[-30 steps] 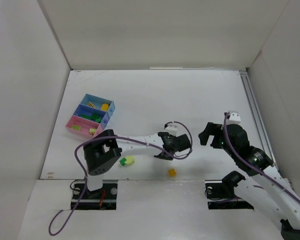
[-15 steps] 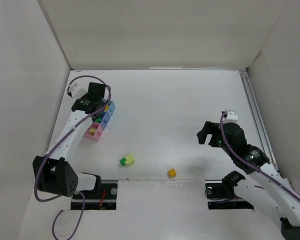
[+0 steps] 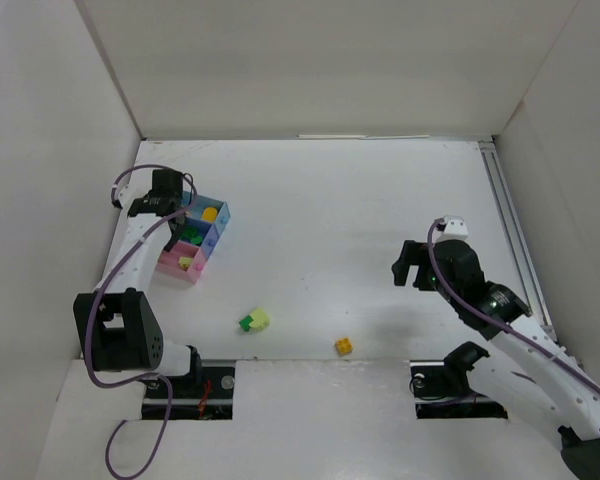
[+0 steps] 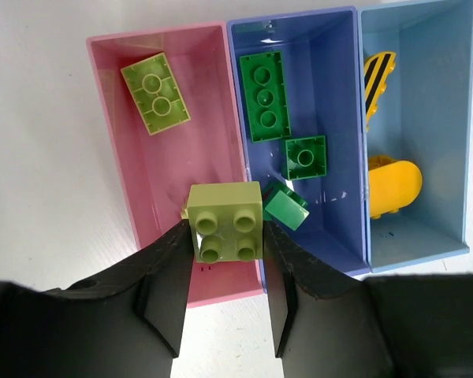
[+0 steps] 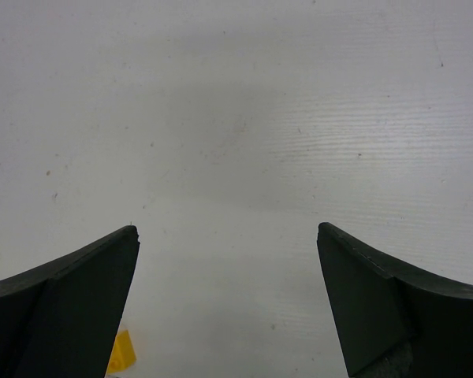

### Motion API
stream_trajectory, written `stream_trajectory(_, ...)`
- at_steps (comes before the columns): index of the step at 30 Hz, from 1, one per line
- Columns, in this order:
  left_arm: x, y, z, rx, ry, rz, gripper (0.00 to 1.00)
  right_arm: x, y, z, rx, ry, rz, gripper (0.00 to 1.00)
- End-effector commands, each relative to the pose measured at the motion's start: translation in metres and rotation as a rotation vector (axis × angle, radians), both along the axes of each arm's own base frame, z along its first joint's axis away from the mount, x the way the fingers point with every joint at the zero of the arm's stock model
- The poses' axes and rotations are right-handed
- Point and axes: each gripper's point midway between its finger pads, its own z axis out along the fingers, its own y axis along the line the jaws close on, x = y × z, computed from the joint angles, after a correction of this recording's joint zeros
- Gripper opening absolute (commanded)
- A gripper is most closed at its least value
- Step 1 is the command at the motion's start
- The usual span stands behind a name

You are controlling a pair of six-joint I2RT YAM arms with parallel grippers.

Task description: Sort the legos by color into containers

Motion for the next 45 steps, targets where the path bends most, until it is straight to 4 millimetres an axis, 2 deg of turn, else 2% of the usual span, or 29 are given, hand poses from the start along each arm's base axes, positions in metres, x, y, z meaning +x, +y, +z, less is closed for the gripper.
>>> stream_trajectory(1,0.003,0.003,0.011,0.018,-0.014,0.0,0.35,0.013,0.002,0.029,0.025,-0.09,-0.016,1.0)
stream_trajectory(6,0.0,0.001,0.003,-0.001,0.003,0.014,0.39,0.015,-0.002,0.029,0.016,-0.095,-0.033,1.0)
stream_trajectory(9,-0.004,0.001,-0.001,-0.002,0.021,0.014,0.49,0.016,-0.001,0.031,0.011,-0.105,-0.027,1.0)
stream_trajectory(13,-0.005,-0.001,0.006,-0.01,-0.002,0.01,0.5,0.016,-0.001,0.029,0.007,-0.097,-0.027,1.0)
stream_trajectory(18,-0.004,-0.01,0.026,-0.044,-0.082,-0.049,0.77,0.016,0.004,0.03,0.011,-0.1,0.009,1.0)
stream_trajectory(19,-0.004,-0.012,0.027,-0.043,-0.093,-0.075,0.9,0.015,0.007,0.027,0.011,-0.098,0.032,1.0)
stream_trajectory(20,-0.001,-0.019,0.033,-0.045,-0.114,-0.115,0.99,0.015,0.011,0.028,0.008,-0.104,0.065,1.0)
stream_trajectory(21,0.0,-0.028,0.041,-0.054,-0.144,-0.157,0.99,0.011,0.022,0.03,0.03,-0.101,0.127,1.0)
stream_trajectory(24,0.0,-0.066,0.048,-0.062,-0.167,-0.343,0.99,0.0,0.051,0.01,0.042,-0.035,0.3,1.0)
stream_trajectory(25,0.001,-0.091,0.05,-0.068,-0.177,-0.421,0.99,-0.003,0.058,0.004,0.023,-0.019,0.335,1.0)
stream_trajectory(26,-0.002,-0.105,0.053,-0.065,-0.182,-0.479,0.99,-0.016,0.073,-0.007,0.007,0.013,0.41,1.0)
stream_trajectory(28,-0.009,-0.13,0.053,-0.042,-0.176,-0.548,0.99,-0.025,0.086,-0.025,-0.041,0.07,0.448,1.0)
stream_trajectory(29,-0.019,-0.158,0.051,-0.049,-0.163,-0.644,0.99,-0.036,0.1,-0.027,-0.046,0.081,0.502,1.0)
stream_trajectory(32,-0.037,-0.185,0.036,-0.053,-0.106,-0.726,0.99,-0.053,0.123,-0.032,-0.063,0.113,0.585,1.0)
stream_trajectory(35,-0.047,-0.178,0.026,-0.049,-0.07,-0.686,0.99,-0.07,0.129,-0.045,-0.072,0.163,0.617,1.0)
stream_trajectory(36,-0.05,-0.174,0.019,-0.037,-0.052,-0.681,0.99,-0.082,0.13,-0.059,-0.089,0.202,0.642,1.0)
stream_trajectory(38,-0.053,-0.173,0.023,-0.048,-0.075,-0.672,0.99,-0.094,0.137,-0.069,-0.078,0.25,0.652,0.95)
stream_trajectory(41,-0.055,-0.172,0.025,-0.057,-0.091,-0.664,0.99,-0.112,0.143,-0.084,-0.115,0.284,0.663,0.94)
stream_trajectory(43,-0.054,-0.167,0.029,-0.036,-0.109,-0.649,0.99,-0.116,0.146,-0.091,-0.143,0.29,0.677,0.94)
stream_trajectory(44,-0.054,-0.165,0.032,-0.029,-0.11,-0.645,0.99,-0.117,0.145,-0.101,-0.166,0.321,0.665,0.92)
stream_trajectory(45,-0.054,-0.165,0.032,-0.028,-0.11,-0.645,0.99,-0.116,0.147,-0.101,-0.17,0.324,0.664,0.9)
